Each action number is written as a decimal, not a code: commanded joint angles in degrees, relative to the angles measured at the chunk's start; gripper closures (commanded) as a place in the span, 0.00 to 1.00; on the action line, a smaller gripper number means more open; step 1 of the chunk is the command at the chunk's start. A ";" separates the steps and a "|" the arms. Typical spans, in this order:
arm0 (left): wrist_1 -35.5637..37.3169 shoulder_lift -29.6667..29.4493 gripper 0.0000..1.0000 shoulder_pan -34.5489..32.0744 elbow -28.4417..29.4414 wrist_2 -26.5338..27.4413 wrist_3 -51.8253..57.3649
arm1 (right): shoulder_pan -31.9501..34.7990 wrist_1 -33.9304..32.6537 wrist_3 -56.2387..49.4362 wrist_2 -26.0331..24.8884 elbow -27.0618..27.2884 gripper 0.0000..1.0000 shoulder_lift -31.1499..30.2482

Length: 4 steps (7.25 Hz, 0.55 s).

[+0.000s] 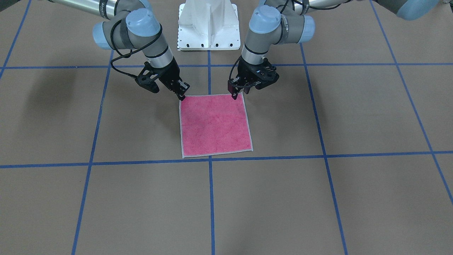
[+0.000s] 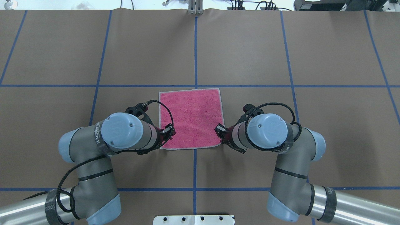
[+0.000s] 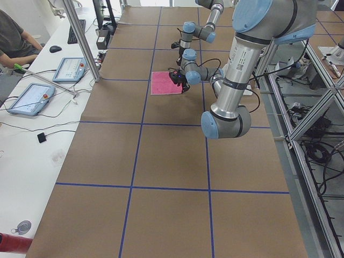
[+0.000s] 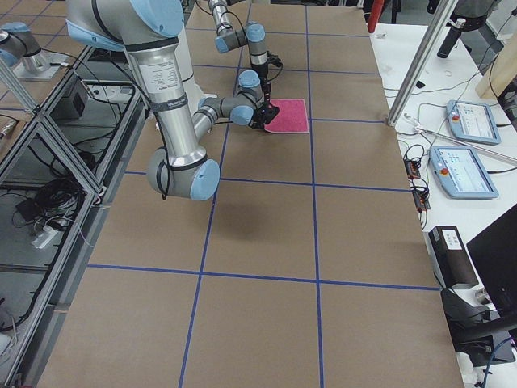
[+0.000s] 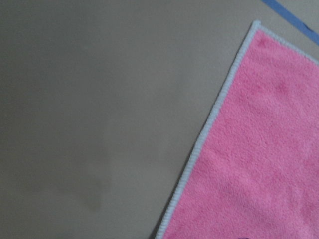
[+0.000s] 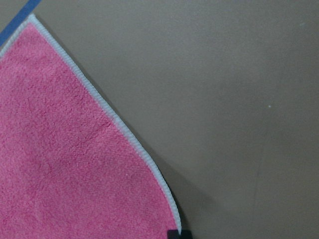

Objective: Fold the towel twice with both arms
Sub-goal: 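Lower both grippers and pinch the towel's near corners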

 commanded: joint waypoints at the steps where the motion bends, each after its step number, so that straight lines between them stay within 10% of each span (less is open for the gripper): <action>1: -0.01 -0.11 0.42 0.64 0.38 0.07 -0.12 | 0.00 0.00 0.00 -0.07 0.00 1.00 -0.02; 4: 0.08 0.33 0.54 0.65 0.29 -0.02 -0.21 | 0.00 0.00 0.00 -0.08 0.00 1.00 -0.11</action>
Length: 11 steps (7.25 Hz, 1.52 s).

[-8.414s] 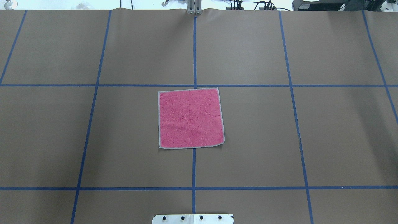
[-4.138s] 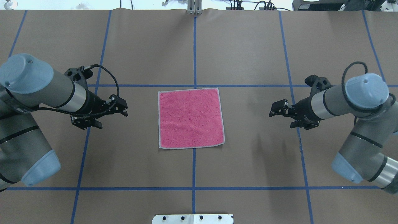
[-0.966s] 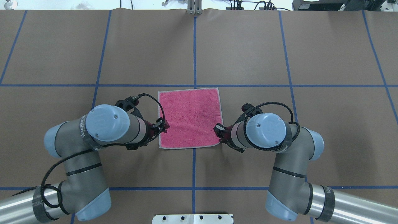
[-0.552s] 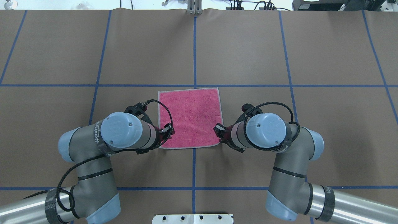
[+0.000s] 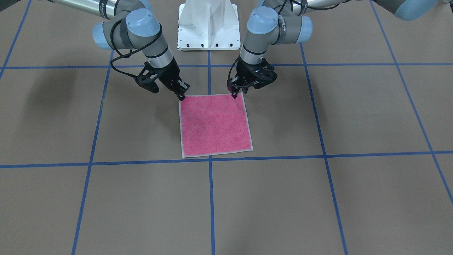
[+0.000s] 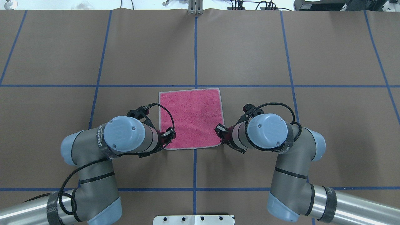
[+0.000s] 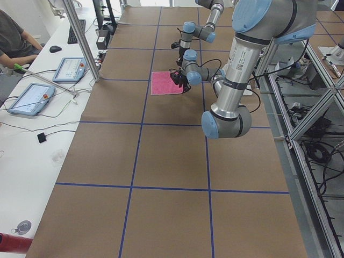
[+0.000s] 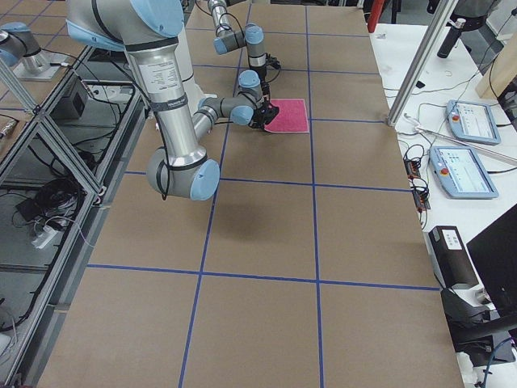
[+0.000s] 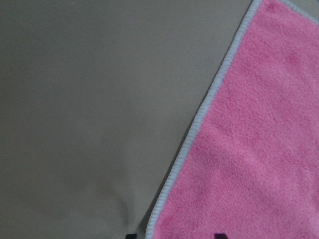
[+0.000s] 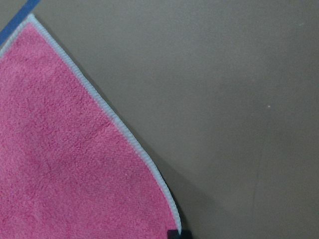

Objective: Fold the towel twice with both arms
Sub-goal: 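Lower both grippers and pinch the towel's near corners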

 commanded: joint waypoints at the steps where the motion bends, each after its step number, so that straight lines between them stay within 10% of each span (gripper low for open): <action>1: 0.10 0.14 0.69 0.03 0.00 -0.05 -0.10 | 0.00 0.00 0.00 0.00 0.00 1.00 -0.07; 4: 0.10 0.14 1.00 0.03 -0.18 -0.05 -0.01 | 0.09 0.00 0.00 0.00 0.00 1.00 -0.15; 11: 0.10 0.14 1.00 0.11 -2.28 -1.97 -0.10 | -0.17 0.00 0.09 0.35 3.34 1.00 -2.79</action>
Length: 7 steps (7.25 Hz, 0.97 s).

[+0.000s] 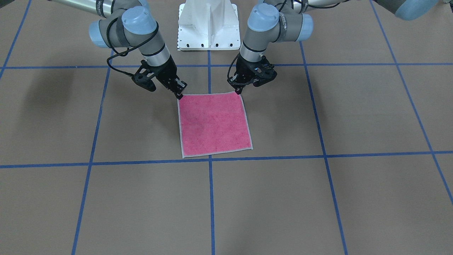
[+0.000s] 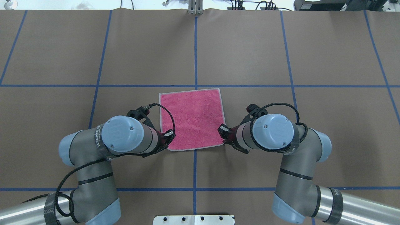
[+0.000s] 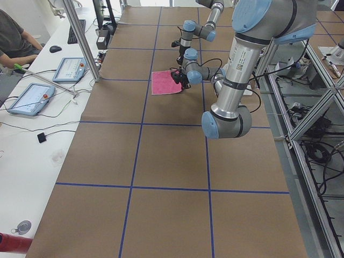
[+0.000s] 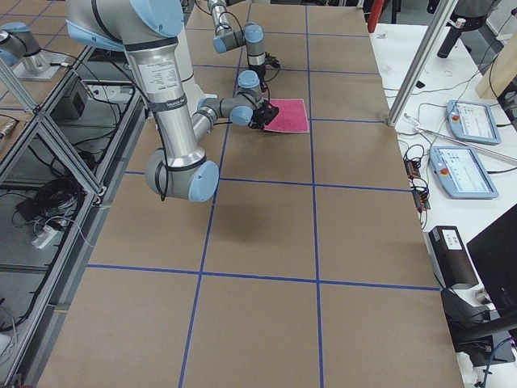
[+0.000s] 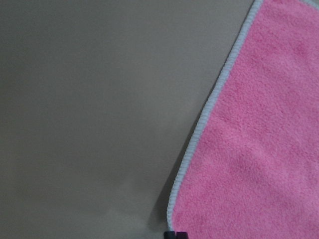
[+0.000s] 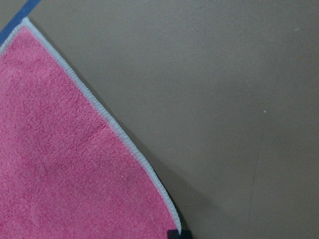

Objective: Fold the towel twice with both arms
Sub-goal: 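Lower both grippers and pinch the towel's near corners, then lift the near corners with both grippers and fold them over the far edge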

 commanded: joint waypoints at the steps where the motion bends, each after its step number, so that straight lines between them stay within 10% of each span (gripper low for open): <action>1: 0.00 0.05 1.00 0.06 -0.86 -1.68 -0.07 | -0.93 0.00 0.55 0.10 1.21 1.00 -0.91; 7: -0.09 0.32 1.00 0.50 -1.30 -3.27 0.02 | -3.39 0.00 2.05 0.89 6.57 1.00 -5.13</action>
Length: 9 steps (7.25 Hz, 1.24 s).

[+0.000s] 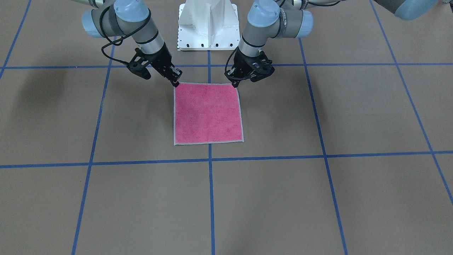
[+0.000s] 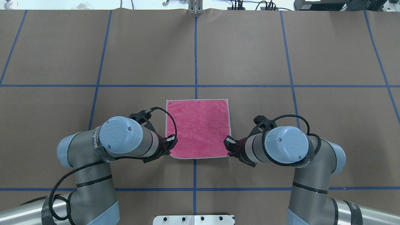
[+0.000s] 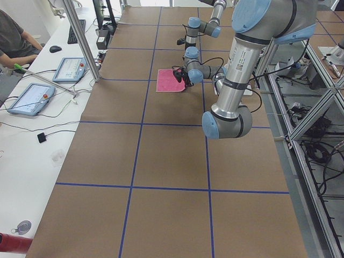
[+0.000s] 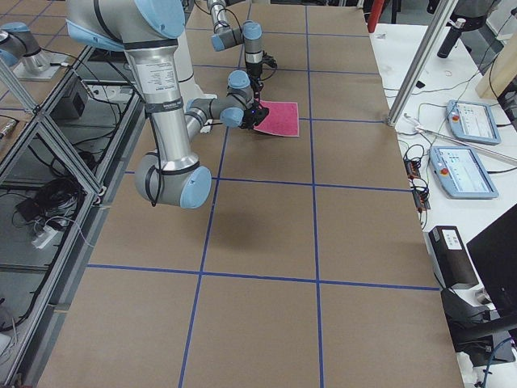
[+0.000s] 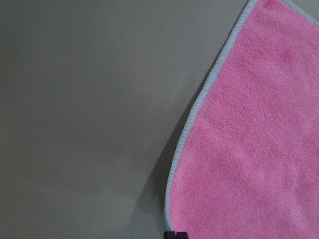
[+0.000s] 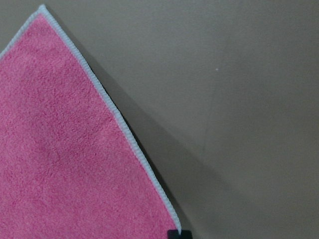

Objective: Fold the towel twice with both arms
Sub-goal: 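Lift the near corners with both grippers and fold them over the far edge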

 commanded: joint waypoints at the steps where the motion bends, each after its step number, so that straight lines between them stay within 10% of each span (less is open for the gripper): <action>1: -0.06 0.10 1.00 0.04 -0.09 -0.21 -0.02 | -0.99 0.00 0.19 0.28 0.82 1.00 -0.39; 9: -0.94 -5.33 1.00 -6.89 5.07 -0.03 1.30 | 9.37 -0.18 0.02 6.60 -6.10 1.00 4.69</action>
